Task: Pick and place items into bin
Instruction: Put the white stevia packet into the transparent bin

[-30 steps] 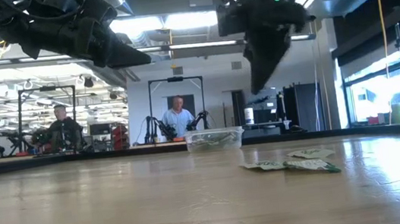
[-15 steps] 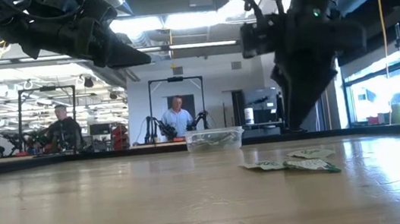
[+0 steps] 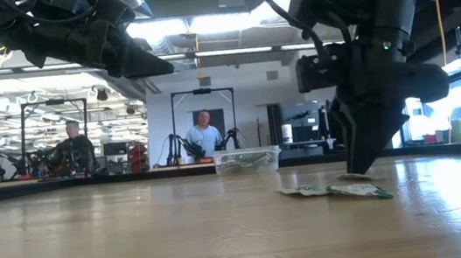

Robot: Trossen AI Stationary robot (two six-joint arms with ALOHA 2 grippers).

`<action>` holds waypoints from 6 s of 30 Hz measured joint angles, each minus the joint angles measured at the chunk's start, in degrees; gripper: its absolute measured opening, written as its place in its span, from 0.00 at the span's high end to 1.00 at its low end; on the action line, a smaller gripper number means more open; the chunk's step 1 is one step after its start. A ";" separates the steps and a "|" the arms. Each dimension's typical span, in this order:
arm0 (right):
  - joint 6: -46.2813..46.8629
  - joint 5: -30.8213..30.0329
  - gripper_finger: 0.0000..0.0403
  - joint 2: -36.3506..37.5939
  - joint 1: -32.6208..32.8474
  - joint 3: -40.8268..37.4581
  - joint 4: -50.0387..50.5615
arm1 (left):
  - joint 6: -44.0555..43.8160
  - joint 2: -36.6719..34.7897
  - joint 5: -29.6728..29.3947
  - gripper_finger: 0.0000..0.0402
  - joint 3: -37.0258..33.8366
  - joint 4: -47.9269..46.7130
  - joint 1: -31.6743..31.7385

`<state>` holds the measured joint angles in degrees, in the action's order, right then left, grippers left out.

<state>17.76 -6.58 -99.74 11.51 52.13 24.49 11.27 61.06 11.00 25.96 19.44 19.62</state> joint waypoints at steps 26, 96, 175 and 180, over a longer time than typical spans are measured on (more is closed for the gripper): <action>-11.80 -8.45 0.99 0.11 -7.13 17.75 12.51 | 0.00 0.00 0.00 0.83 0.00 0.00 -0.02; -18.12 1.61 0.70 -3.19 -2.72 23.60 11.40 | -0.02 0.00 0.58 0.83 0.00 -0.24 -0.02; -27.35 -3.81 1.00 -2.25 -13.24 27.31 12.01 | -0.60 -0.02 0.52 0.83 0.00 -1.44 -0.02; -30.43 -7.02 1.00 -3.13 -22.75 27.33 4.83 | -0.59 -0.02 0.52 0.83 0.00 -1.25 -0.02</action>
<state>-12.67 -13.60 -102.87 -11.24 79.46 29.32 10.68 61.04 11.53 25.96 18.19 19.59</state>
